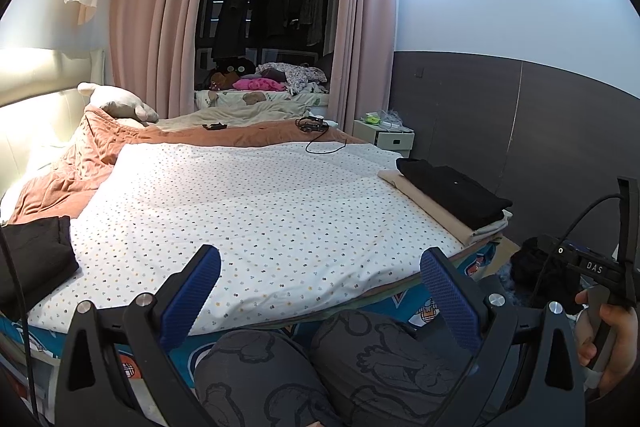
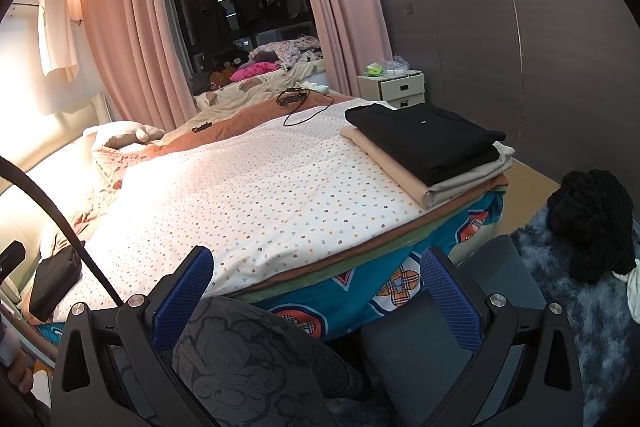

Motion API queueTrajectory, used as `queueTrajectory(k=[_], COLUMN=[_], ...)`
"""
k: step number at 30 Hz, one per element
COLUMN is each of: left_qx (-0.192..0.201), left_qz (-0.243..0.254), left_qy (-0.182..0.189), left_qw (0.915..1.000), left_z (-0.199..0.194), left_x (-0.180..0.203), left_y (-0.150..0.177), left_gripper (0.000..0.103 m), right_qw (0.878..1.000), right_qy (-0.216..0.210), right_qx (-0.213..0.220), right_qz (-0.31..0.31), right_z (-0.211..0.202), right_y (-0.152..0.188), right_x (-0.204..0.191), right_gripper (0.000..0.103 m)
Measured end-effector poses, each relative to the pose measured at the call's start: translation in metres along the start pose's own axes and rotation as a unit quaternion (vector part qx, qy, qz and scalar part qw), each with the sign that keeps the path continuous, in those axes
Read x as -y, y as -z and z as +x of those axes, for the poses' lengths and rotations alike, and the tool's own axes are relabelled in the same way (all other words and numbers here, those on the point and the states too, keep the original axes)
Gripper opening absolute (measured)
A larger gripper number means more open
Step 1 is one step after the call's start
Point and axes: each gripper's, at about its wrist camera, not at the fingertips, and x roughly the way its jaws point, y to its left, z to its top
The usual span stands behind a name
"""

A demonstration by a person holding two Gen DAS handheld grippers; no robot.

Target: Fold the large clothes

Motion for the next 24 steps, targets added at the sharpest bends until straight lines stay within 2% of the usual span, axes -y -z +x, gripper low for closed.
queueTrajectory(k=[24], left_qx=[-0.005], left_qz=[0.005], left_qy=[0.006], left_qw=[1.0], left_z=[0.007], left_x=[0.011], left_y=[0.0], left_gripper=[0.102], right_qw=[1.0], right_qy=[0.007], right_qx=[0.003], right_qz=[0.012], right_z=[-0.001], right_y=[0.001], right_x=[0.02], right_gripper=[0.103])
